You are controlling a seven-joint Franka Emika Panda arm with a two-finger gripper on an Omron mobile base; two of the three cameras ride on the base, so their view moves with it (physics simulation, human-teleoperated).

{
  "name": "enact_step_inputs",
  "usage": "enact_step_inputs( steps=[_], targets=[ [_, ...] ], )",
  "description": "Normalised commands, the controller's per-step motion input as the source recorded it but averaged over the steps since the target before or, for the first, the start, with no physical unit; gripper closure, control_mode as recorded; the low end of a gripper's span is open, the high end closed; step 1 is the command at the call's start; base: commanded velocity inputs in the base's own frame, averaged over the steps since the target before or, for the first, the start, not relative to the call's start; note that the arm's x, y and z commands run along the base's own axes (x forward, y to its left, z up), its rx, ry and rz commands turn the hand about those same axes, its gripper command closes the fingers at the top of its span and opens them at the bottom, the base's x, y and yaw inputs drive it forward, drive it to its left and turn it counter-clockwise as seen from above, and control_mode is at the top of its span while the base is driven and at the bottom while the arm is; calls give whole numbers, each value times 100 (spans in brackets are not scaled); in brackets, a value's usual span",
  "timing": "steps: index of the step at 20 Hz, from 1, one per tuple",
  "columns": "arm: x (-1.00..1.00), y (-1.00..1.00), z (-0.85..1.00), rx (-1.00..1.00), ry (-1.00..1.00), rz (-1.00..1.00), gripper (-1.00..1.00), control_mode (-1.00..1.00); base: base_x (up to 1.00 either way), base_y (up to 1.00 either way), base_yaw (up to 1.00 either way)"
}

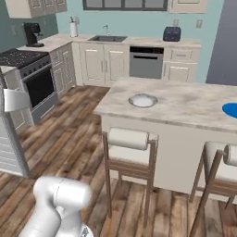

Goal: Transport the fish and garlic to the fridge. Place the fish on the rack containing meat and place the garlic on the rack containing the vegetable, ensuring meats and vegetables are on different racks.

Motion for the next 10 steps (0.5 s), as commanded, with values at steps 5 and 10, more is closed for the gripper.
enact_step_inputs(
  steps=[5, 10],
  targets=[
    [0, 0, 0, 0, 0, 0, -100, 100, -5, -100, -9],
    [0, 0, 0, 0, 0, 0, -100, 100, 0, -100, -11]
  ],
)
